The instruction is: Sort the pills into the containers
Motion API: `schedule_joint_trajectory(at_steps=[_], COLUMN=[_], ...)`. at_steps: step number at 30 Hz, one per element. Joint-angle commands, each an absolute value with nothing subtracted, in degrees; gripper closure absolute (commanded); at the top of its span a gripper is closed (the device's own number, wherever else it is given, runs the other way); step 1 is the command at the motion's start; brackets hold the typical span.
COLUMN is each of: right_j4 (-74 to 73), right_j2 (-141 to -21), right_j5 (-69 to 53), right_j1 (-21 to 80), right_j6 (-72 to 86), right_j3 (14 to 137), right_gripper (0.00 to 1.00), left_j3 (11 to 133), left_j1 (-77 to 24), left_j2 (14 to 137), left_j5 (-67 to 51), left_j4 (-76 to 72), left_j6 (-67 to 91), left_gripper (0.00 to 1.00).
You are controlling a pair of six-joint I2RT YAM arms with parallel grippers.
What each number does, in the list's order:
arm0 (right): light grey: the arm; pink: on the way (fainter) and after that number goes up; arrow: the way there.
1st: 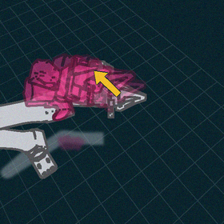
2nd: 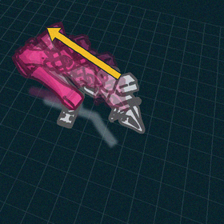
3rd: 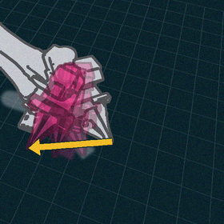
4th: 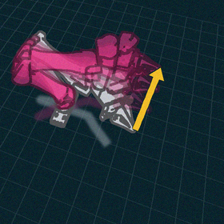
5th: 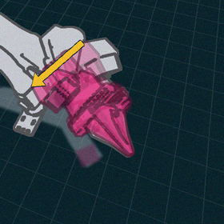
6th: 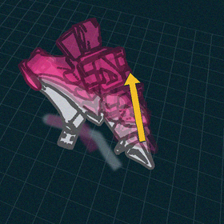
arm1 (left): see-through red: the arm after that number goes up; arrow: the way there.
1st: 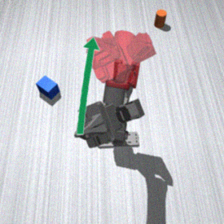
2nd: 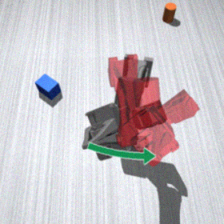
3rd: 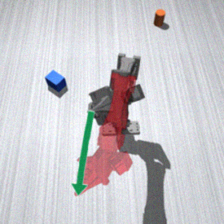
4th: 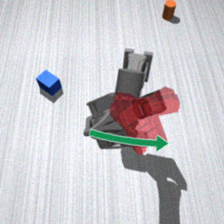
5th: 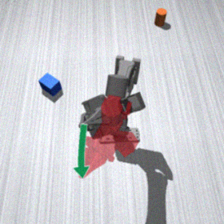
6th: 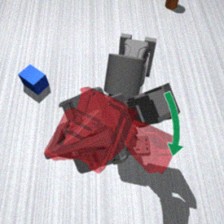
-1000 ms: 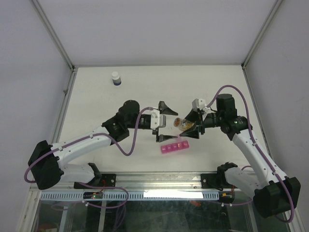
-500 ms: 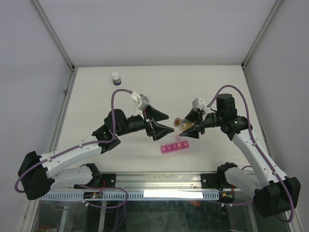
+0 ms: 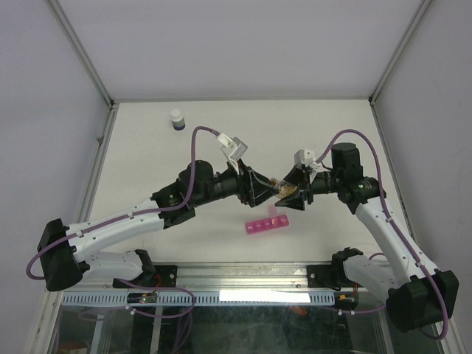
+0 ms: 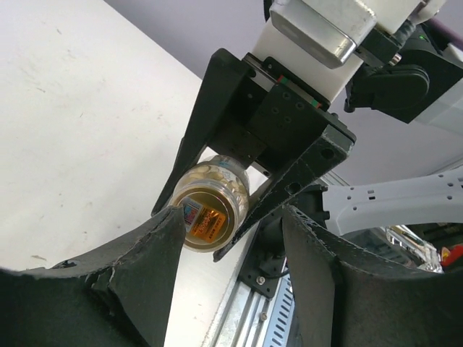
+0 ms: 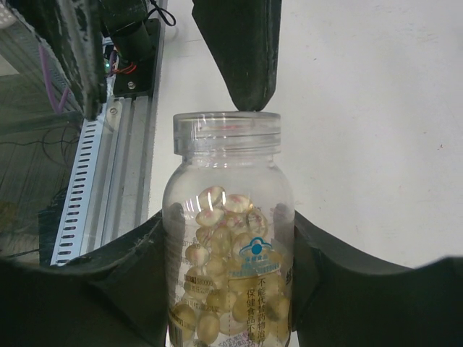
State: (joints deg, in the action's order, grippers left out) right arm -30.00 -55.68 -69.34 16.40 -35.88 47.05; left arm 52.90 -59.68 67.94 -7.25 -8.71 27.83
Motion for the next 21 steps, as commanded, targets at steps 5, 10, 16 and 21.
schedule_joint_trajectory(at_steps=[5,10,16,21], right_j4=[-27.6,-27.6,-27.6,-27.6], right_j2=[-55.3,-55.3,-55.3,-55.2], right_j5=[-70.9,-70.8,-70.8,-70.8], right_j1=[16.6,16.6,16.6,16.6], right_j6=[-35.6,-35.6,-35.6,-35.6], right_j3=[49.5,49.5,49.5,49.5], right_gripper=[1.00,1.00,1.00,1.00], left_j3=[56.3,56.3,57.3,58.4], left_j1=[-60.4,-60.4,-60.4,-60.4], left_j2=[68.7,67.6,68.7,70.4], left_j5=[-2.6,-0.2,-1.2,-2.7], left_j4=[-5.3,-4.2,-3.6,-3.3], left_j6=[28.1,27.3,27.1,26.9], left_gripper=[0.41,0.42,0.43,0.43])
